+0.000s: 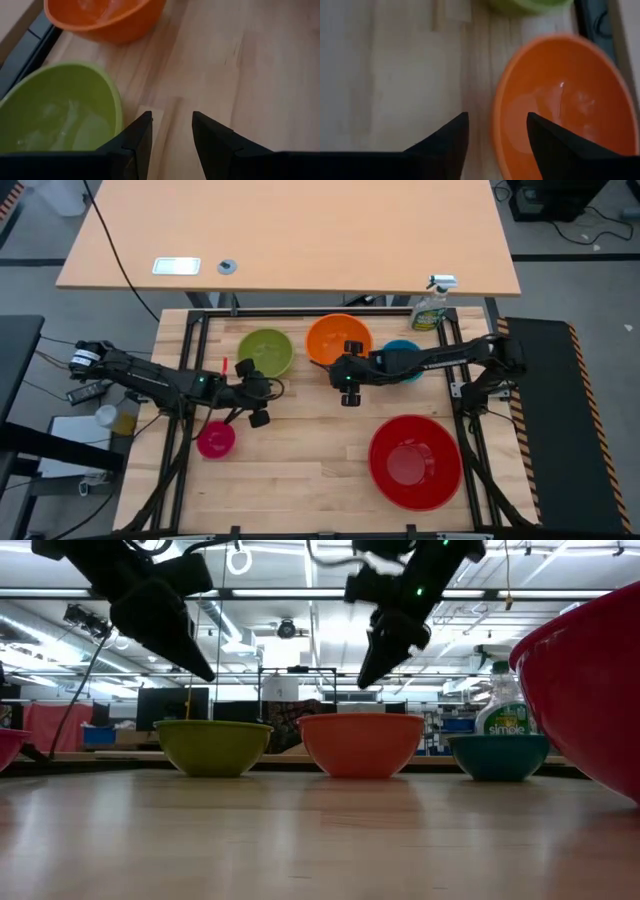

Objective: Nest bowls inside each other
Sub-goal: Stack the orange bowl on top of the red bowl

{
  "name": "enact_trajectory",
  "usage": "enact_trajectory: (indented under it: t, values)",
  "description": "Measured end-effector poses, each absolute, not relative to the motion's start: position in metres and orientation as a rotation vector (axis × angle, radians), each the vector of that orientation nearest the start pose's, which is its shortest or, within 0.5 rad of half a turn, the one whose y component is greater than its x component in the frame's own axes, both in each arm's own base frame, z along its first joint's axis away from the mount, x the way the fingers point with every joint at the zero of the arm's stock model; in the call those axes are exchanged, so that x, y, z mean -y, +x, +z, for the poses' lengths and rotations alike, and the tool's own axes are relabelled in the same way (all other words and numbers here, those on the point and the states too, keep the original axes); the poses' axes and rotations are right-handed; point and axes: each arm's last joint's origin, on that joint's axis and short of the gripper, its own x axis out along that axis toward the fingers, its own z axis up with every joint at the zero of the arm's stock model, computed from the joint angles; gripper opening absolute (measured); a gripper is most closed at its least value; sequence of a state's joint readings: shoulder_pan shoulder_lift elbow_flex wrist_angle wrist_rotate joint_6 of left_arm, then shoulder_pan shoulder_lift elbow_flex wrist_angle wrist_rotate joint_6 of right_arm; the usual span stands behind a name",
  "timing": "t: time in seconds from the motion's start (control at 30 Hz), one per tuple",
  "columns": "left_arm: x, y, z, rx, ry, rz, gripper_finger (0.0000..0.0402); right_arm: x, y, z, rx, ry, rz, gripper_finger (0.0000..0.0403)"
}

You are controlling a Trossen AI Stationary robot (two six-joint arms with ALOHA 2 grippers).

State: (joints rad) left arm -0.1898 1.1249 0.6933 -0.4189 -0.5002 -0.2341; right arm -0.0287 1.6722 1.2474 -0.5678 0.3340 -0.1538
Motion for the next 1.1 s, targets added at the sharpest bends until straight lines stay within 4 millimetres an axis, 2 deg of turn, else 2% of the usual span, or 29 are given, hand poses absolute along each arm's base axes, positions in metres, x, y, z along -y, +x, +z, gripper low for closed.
enact_trajectory:
  t: [0.13,0.33,0.53,0.73,0.93,1.1]
  values:
    - [0.028,0.214,0.224,-0.75,0.054,0.38,0.0142,0.033,0.353,0.226,-1.069,-0.268,-0.253,0.0229]
    - [0.028,0.214,0.223,-0.745,0.003,0.397,0.0142,0.051,0.358,0.199,-1.186,-0.344,-0.315,0.0222]
    - [0.031,0.214,0.223,-0.742,-0.014,0.392,0.0142,0.058,0.362,0.179,-1.252,-0.381,-0.318,0.0187]
    - [0.039,0.213,0.223,-0.743,0.009,0.355,0.0142,0.058,0.365,0.162,-1.324,-0.483,-0.243,0.0118]
    - [0.044,0.212,0.223,-0.751,0.061,0.315,0.0142,0.056,0.363,0.166,-1.338,-0.532,-0.228,0.0028]
    - [0.047,0.211,0.224,-0.741,0.141,0.302,0.0142,0.042,0.359,0.193,-1.298,-0.57,-0.279,0.0023]
